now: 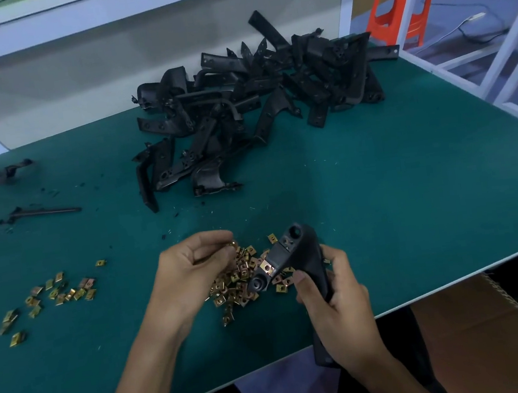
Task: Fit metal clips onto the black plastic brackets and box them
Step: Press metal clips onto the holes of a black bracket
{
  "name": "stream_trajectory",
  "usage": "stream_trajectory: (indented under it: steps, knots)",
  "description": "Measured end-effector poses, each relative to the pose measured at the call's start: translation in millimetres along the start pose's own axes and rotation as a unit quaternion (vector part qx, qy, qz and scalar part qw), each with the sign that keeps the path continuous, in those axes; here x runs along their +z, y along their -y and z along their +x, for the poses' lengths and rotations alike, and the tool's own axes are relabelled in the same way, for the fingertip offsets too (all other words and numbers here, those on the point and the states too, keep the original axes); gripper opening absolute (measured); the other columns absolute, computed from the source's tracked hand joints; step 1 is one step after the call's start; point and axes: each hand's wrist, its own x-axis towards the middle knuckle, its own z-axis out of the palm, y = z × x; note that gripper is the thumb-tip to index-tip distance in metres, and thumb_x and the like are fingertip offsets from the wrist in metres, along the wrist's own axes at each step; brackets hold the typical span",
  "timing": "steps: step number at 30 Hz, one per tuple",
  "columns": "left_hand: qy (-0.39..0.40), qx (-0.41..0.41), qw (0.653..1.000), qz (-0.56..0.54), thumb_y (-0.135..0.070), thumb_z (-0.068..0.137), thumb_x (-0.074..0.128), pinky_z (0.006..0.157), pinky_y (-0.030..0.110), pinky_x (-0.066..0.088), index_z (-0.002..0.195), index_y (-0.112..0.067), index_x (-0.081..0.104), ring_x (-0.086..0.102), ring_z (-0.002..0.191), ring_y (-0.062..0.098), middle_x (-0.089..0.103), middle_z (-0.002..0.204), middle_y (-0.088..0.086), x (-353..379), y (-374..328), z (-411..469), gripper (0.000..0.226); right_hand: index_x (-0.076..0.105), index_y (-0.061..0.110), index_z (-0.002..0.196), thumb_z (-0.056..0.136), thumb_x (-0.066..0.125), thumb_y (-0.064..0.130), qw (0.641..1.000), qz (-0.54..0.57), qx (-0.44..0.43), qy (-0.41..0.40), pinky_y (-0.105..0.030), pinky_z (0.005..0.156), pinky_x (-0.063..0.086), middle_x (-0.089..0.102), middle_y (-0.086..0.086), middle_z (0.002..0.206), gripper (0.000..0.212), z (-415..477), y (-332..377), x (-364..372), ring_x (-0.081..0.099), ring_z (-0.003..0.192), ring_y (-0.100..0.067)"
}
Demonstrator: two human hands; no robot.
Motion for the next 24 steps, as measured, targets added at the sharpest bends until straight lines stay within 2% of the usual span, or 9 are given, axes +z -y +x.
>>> stream_trajectory:
  steps: [3,6,10,13,18,21,24]
  knots:
    - [0.017,0.018,1.000,-0.015,-0.019,0.079,0.078,0.068,0.018,0.056,0.096,-0.019,0.080,0.070,0.072,0.013,0.077,0.085,0.008,3,-10,-5,0.017,0.046,0.055,0.115,0.083,0.055,0.076,1.000,-0.001,-0.006,0.002,-0.016,0.055,0.047,0.072,0.012,0.081,0.039,0,0,0,0.068,0.070,-0.007]
    - [0.025,0.025,0.999,-0.011,-0.035,0.073,0.076,0.064,0.018,0.055,0.089,-0.020,0.081,0.064,0.067,0.011,0.073,0.076,0.004,10,-20,-9,0.023,0.046,0.054,0.116,0.082,0.053,0.080,1.000,-0.001,-0.007,0.008,-0.017,0.056,0.047,0.072,0.012,0.082,0.043,0,-2,0,0.068,0.071,-0.008]
    - [0.059,0.029,0.996,0.067,-0.051,0.073,0.071,0.060,0.020,0.047,0.084,-0.026,0.079,0.053,0.061,0.008,0.061,0.067,-0.004,22,-29,-11,0.028,0.046,0.053,0.118,0.083,0.052,0.080,1.000,-0.008,-0.015,0.016,-0.023,0.060,0.051,0.073,0.011,0.084,0.044,0,-5,0,0.069,0.074,-0.008]
    - [0.094,0.021,0.989,0.112,-0.050,0.081,0.067,0.059,0.018,0.046,0.084,-0.029,0.077,0.051,0.059,0.006,0.059,0.066,-0.008,30,-33,-10,0.023,0.047,0.056,0.119,0.086,0.055,0.071,0.999,-0.018,-0.024,0.020,-0.023,0.066,0.052,0.073,0.014,0.087,0.037,0,-6,0,0.070,0.080,-0.007]
    - [0.122,0.015,0.982,0.142,-0.047,0.085,0.067,0.059,0.019,0.046,0.084,-0.029,0.077,0.051,0.061,0.007,0.060,0.068,-0.003,30,-38,-7,0.021,0.048,0.056,0.128,0.091,0.056,0.058,0.998,-0.026,-0.039,0.039,-0.021,0.066,0.053,0.073,0.019,0.089,0.038,1,-4,-1,0.071,0.082,-0.004]
    - [0.132,0.007,0.979,0.156,-0.031,0.094,0.066,0.057,0.017,0.048,0.081,-0.023,0.076,0.054,0.058,0.004,0.061,0.065,-0.006,29,-39,-6,0.018,0.045,0.057,0.133,0.092,0.052,0.060,0.995,-0.050,-0.055,0.060,-0.031,0.065,0.055,0.071,0.015,0.083,0.042,3,-5,-2,0.070,0.073,-0.007]
    - [0.149,0.014,0.969,0.197,-0.028,0.094,0.067,0.053,0.013,0.045,0.083,-0.020,0.073,0.054,0.053,0.000,0.061,0.058,-0.010,24,-44,-3,0.015,0.045,0.061,0.133,0.093,0.051,0.059,0.993,-0.059,-0.060,0.087,-0.038,0.061,0.055,0.069,0.008,0.076,0.040,6,-4,-2,0.067,0.066,-0.013]
